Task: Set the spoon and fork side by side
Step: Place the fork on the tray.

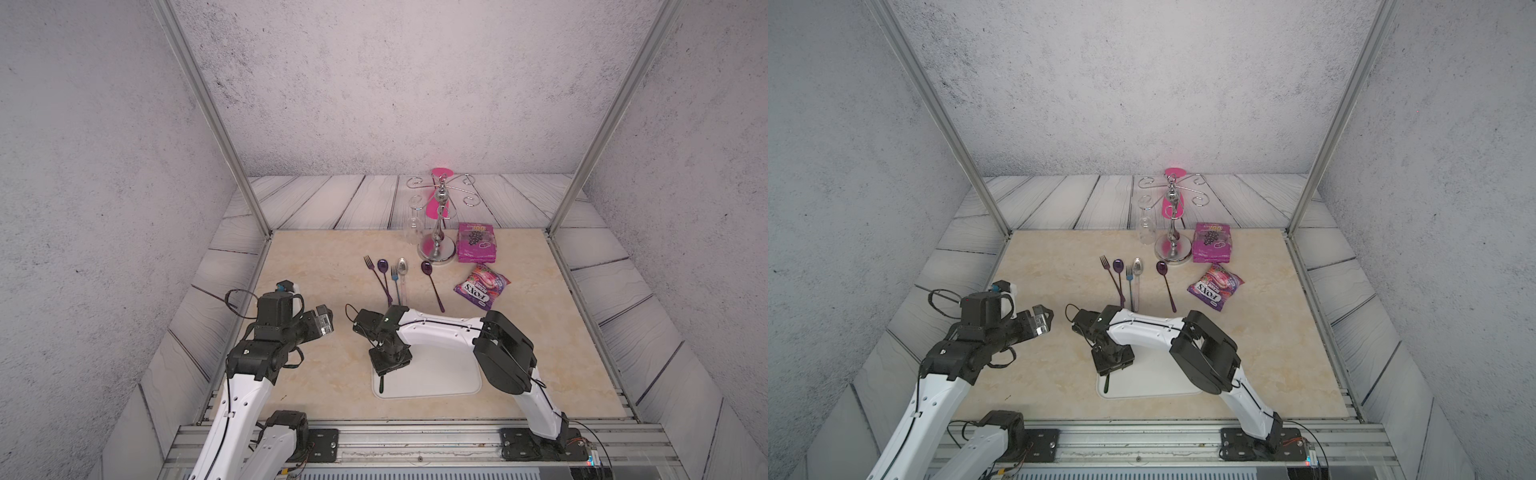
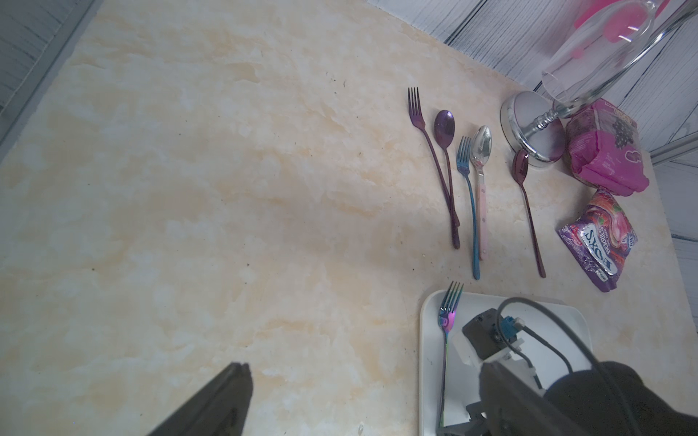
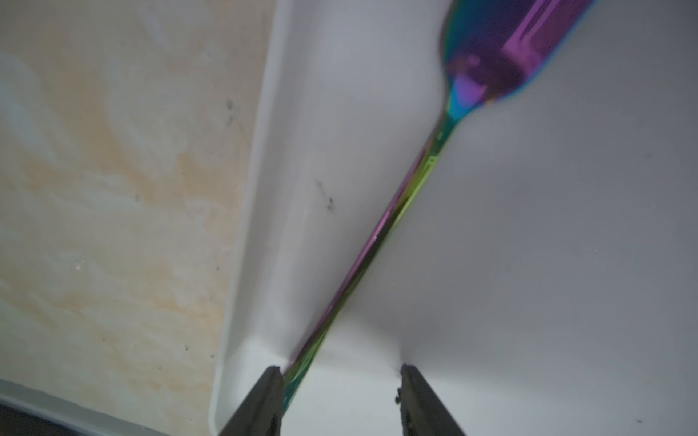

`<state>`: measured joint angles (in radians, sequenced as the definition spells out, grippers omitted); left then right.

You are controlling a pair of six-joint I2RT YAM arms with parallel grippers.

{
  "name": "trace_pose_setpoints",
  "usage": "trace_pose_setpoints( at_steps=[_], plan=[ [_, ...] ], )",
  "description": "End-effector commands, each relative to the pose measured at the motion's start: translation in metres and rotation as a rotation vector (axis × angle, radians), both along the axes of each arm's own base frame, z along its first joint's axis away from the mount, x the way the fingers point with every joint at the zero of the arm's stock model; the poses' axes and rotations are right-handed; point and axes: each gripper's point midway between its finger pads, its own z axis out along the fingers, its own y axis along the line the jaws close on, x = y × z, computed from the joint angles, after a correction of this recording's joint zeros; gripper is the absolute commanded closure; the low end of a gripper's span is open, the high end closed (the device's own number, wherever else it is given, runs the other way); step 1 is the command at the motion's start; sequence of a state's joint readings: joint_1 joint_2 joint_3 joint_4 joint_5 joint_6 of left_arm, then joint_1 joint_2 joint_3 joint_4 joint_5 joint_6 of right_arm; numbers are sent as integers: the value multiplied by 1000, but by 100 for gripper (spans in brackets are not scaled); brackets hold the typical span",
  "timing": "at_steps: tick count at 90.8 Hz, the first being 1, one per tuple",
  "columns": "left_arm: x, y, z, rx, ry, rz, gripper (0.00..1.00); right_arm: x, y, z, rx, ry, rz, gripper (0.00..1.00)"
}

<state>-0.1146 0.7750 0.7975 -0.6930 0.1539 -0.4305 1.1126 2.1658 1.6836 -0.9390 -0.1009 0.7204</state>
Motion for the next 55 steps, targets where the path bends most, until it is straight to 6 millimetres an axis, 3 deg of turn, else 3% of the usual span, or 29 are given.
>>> trace_pose_setpoints(
  at_steps=[1,28,55],
  plan=[
    [-1,-2,1,0,-11,-10,1,-3,0,-4,-21,12,21,49],
    [-1,-2,1,-3,-12,-12,1,-9,-5,-16,-52,31,35,52],
    [-1,-2,1,-1,-14,-9,1,-6,-9,-13,-70,14,44,60]
  ],
)
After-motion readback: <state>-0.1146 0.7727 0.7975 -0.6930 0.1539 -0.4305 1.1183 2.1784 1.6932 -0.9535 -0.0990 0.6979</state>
